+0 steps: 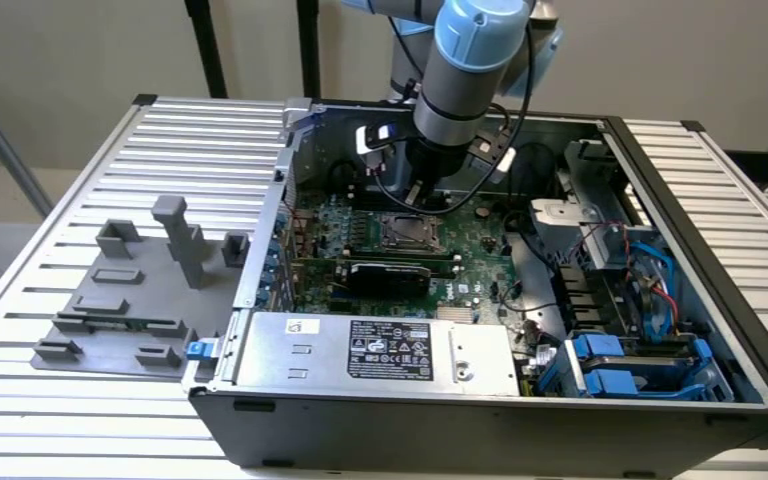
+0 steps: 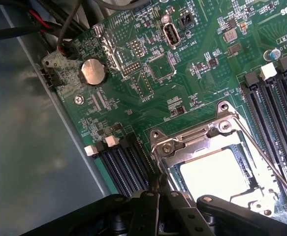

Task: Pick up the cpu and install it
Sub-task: 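Install the first cpu locking lever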

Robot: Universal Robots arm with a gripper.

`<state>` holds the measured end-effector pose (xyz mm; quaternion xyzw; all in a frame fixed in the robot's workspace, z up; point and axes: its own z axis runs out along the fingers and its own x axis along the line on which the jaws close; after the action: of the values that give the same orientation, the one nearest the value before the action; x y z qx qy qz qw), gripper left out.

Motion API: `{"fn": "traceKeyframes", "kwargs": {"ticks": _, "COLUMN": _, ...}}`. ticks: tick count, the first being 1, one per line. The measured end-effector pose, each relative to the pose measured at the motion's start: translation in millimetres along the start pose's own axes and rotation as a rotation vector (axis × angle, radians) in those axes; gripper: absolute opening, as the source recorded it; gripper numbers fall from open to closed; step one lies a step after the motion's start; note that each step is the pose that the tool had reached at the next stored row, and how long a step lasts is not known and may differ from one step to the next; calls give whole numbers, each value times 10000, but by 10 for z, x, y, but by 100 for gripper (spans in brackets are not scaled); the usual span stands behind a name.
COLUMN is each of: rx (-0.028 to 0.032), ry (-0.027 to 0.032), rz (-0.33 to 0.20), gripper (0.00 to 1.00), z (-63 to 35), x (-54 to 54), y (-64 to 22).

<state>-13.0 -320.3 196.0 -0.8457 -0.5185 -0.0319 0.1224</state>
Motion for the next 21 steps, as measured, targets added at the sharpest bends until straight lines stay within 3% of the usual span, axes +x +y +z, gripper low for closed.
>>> {"fn": "traceKeyframes", "kwargs": {"ticks": 8, "rx": 6, "ry": 7, "rz": 0, "gripper": 11, "z": -5, "x": 5, "y": 33}}
{"fn": "traceKeyframes", "kwargs": {"ticks": 13, "rx": 46, "ry": 13, "rz": 6, "gripper": 11, "z": -10, "x": 7, "y": 57}}
{"fn": "traceKeyframes", "kwargs": {"ticks": 21, "rx": 140, "ry": 103, "rz": 8, "gripper": 11, "z": -17, "x": -3, "y": 75}}
